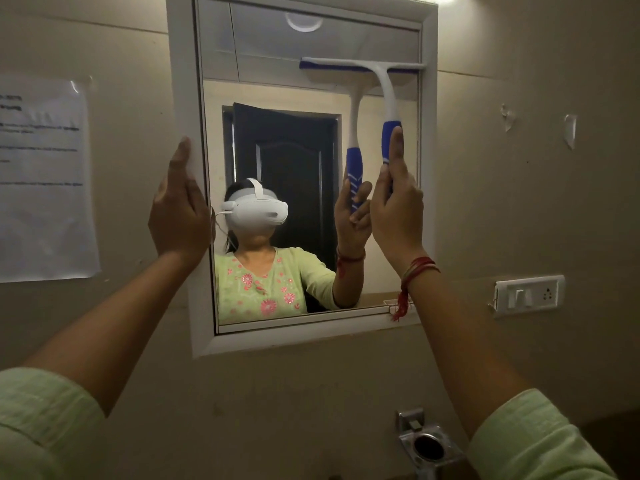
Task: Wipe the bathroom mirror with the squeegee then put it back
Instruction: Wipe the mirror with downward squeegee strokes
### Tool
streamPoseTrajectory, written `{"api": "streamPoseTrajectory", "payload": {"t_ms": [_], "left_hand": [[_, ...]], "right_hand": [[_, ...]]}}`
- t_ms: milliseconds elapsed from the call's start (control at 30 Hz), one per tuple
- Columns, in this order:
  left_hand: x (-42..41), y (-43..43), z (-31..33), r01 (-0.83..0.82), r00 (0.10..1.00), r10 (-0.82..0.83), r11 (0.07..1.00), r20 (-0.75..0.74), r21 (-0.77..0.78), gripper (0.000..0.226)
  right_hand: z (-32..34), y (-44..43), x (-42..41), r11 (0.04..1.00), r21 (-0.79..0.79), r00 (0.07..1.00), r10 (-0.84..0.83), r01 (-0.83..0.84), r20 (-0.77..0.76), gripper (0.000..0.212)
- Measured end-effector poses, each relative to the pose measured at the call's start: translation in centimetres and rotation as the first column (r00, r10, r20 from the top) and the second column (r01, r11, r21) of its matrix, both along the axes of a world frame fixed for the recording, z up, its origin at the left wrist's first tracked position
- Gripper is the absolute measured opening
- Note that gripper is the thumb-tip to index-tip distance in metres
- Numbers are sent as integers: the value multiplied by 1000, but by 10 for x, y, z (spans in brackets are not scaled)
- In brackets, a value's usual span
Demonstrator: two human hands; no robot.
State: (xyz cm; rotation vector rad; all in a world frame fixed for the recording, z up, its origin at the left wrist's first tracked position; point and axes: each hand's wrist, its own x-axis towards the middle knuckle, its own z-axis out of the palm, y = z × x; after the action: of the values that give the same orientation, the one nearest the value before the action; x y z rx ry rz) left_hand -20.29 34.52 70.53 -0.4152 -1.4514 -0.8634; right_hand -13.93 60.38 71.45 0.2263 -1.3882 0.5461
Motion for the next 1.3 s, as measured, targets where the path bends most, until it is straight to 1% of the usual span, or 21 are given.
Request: {"api": "streamPoseTrajectory", "payload": {"t_ms": [133,500,733,833,933,1300], "left_hand": [[-1,0,0,1,1000,-1,1000,2,-5,42],[-5,0,0,-18,1000,18,1000,4,9,42],[-7,-1,0,-43,999,42,999,28,6,43],[-6,-1,-1,-60,997,59,998,51,20,44],[-6,0,-1,-61,998,60,998,37,21,43],[-7,2,-1,-84,996,83,996,37,32,43]], "right_hand": [[-15,-2,1,1000,-10,1000,-3,3,11,52],[-55,-5,9,998,-14,996,61,-60,60,55],[-82,-4,18,997,6,992,81,-82,95,56],[-95,-3,20,997,7,992,72,-73,104,53],[-106,-2,22,998,9,991,66,-67,116,51],[-155,1,33,998,19,976,49,-54,214,56]]}}
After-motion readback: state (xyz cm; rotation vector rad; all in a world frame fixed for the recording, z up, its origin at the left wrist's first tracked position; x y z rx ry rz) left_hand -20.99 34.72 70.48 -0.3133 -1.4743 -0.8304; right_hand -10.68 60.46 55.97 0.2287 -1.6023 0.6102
